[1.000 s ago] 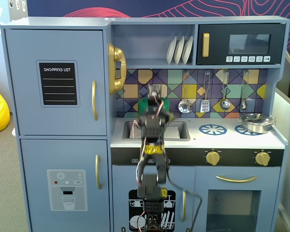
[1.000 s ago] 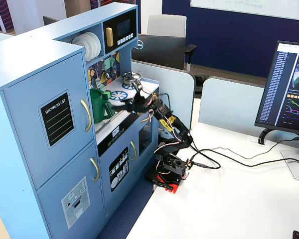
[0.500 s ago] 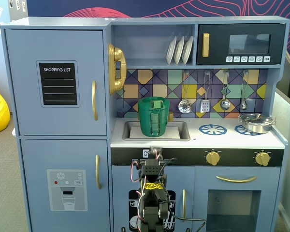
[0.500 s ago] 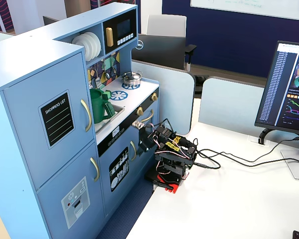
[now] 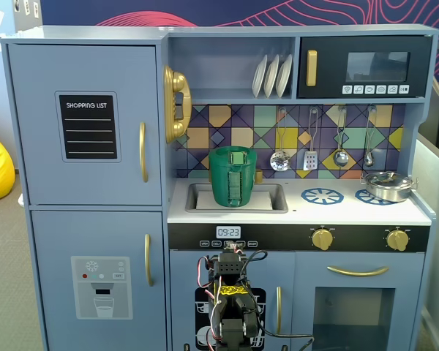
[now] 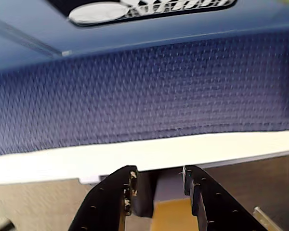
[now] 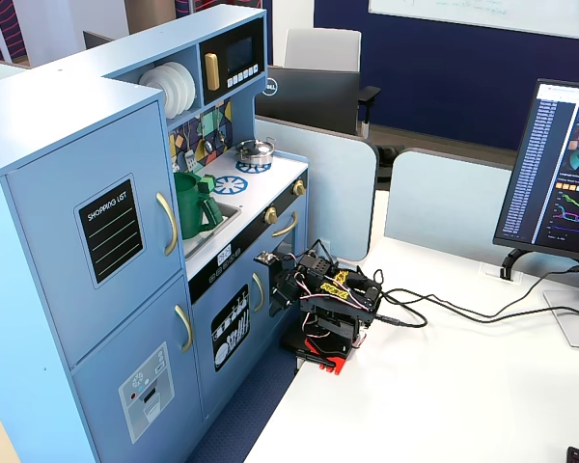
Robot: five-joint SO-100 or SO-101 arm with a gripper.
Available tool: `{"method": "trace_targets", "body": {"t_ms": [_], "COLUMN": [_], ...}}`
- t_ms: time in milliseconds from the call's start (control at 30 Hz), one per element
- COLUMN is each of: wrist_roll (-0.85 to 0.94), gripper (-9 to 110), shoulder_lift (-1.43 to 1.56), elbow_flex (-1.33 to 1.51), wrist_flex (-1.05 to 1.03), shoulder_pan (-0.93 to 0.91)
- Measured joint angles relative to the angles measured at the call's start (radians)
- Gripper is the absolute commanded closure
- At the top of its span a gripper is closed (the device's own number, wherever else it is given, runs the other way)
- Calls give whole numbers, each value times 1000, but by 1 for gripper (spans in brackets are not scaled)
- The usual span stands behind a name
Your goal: Pick up the lid from the counter and put it on the green recipient
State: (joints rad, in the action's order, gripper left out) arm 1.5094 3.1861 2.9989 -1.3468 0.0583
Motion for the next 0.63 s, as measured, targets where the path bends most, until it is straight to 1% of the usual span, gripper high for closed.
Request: {"method": "trace_targets", "body": {"t_ms": [633], "wrist_roll": [14], "gripper": [97], "shoulder_lift": [0], "elbow_flex": [0], "wrist_flex": [0], "shoulder_pan": [-8]}}
